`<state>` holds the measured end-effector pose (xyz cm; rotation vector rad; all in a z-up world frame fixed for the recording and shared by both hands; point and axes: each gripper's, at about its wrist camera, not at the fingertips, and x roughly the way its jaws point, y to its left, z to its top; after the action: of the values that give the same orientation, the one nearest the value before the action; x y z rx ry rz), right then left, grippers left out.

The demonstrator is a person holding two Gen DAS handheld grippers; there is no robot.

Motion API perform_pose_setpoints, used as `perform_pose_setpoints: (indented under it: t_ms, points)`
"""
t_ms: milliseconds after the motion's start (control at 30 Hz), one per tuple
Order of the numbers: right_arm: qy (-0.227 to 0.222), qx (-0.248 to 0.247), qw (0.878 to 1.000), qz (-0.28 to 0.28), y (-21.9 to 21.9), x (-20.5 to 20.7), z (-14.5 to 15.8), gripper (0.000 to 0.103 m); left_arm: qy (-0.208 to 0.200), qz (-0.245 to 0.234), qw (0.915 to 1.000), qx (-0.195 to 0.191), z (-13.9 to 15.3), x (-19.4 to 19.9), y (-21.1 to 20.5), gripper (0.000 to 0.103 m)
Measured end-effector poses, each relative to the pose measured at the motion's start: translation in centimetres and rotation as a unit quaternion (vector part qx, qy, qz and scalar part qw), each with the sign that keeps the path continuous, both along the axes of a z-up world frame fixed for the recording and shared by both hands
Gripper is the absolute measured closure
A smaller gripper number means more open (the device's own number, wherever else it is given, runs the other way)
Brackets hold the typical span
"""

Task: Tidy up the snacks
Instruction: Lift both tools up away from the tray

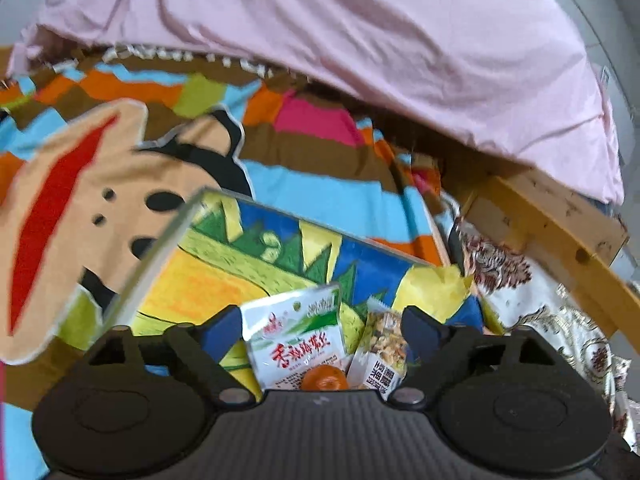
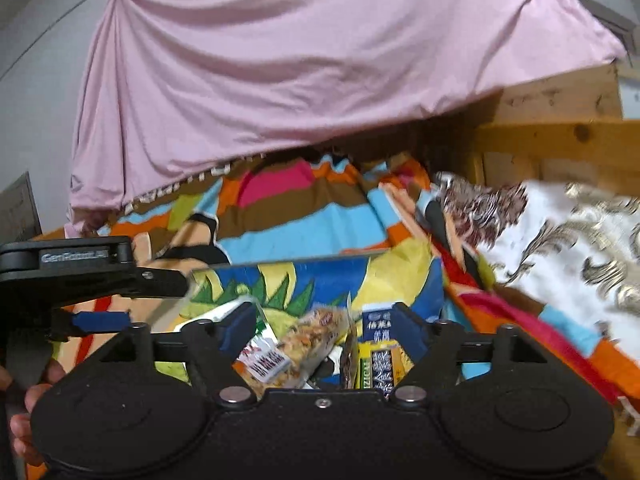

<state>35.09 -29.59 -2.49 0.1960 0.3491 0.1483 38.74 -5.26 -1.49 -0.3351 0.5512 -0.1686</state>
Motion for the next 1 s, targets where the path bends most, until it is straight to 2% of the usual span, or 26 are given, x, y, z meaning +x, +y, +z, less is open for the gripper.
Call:
perform_pose_setpoints:
  t_ms: [67, 100, 233, 467, 667, 800, 1000]
  points:
    - [-0.009, 0.008, 1.000, 0.000, -0.2, -1.2, 1.0, 0.005, -0.011, 0.005, 0.9999, -0.001, 1.1, -1.3, 0.5, 0.006]
    - [-0.017, 0.016, 1.000, 0.004, -0.4, -2.0, 1.4, 0.003, -0.021, 0.008, 0.9998, -0.002, 1.7, -2.2, 0.8, 0.005]
    - [-0.033, 0.030, 0.999, 0.021, -0.6, -4.7, 3.1, 0.001, -0.047, 0.011, 0.9988, 0.001, 3.8, -5.3, 1.4, 0.001]
    - [-0.061, 0.024, 0.998, 0.009, -0.5, -10.2, 5.3, 0.001, -0.077, 0.024, 0.9965, 0.021, 5.9, -11.7, 2.6, 0.001]
    - [-0.086, 0.003, 0.996, 0.000, -0.7, -15.9, 5.6, 0.001, -0.086, 0.038, 0.9953, 0.026, 5.5, -16.6, 4.0, 0.000]
    - [-0.101, -0.006, 0.994, -0.032, -0.7, -19.6, 5.2, 0.001, -0.080, 0.049, 0.9953, 0.025, 4.7, -19.2, 4.8, 0.000]
    - [-0.098, -0.044, 0.993, -0.048, 0.0, -23.0, 4.2, 0.001, -0.074, 0.023, 0.9960, 0.044, 3.2, -22.3, 4.7, 0.000]
